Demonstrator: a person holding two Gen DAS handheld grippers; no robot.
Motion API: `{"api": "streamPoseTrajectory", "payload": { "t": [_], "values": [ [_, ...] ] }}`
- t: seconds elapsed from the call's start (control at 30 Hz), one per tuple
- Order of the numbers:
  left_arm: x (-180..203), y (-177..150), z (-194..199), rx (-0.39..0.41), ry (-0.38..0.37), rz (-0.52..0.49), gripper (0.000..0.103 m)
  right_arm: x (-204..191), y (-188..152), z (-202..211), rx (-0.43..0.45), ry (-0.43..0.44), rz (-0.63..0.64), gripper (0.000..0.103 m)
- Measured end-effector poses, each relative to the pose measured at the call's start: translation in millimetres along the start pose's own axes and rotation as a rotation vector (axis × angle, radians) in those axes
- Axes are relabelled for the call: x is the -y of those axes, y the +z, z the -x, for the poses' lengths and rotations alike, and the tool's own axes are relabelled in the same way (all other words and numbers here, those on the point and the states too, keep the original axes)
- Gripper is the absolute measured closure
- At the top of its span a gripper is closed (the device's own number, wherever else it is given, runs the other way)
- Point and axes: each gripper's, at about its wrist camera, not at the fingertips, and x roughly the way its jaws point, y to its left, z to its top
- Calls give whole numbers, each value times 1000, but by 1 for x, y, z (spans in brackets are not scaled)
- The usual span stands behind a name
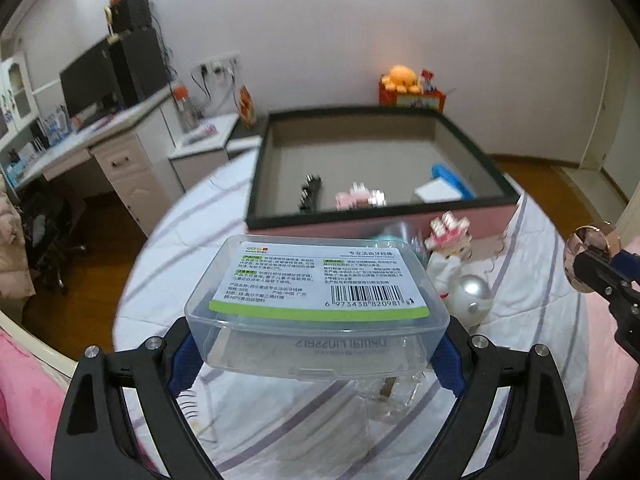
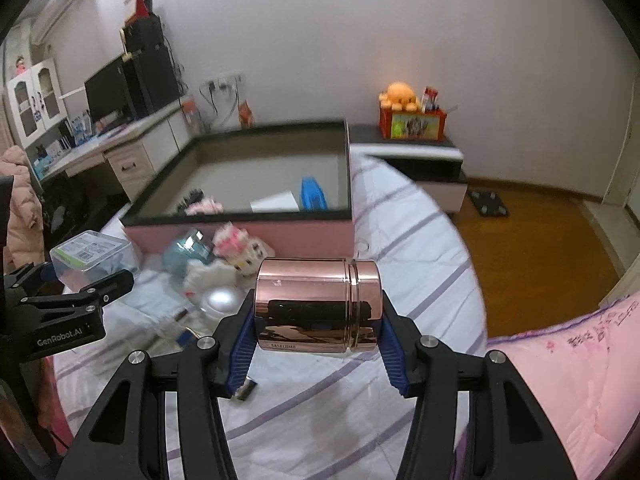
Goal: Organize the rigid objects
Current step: 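Grasp the clear plastic box with left tool while right tool grasps rose-gold canister, then carry clear box and rose-gold canister into the tray and open both tools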
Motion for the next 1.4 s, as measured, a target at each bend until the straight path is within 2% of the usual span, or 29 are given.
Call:
{"api": "streamPoseTrajectory", "payload": {
  "t": [0.33,0.6,1.0,1.4],
  "values": [
    [-10,0,81,203,16,-11,10,-14,-3,70,183,-18,39,48],
    [-15,-13,130,304,14,5,10,-24,-12,118,299,-25,74,48],
    [-14,-23,150,341,28,18,10,-22,-24,143,335,-26,75,48],
    [-11,-21,149,340,33,16,10,-19,-22,141,335,-25,68,48]
  ]
}}
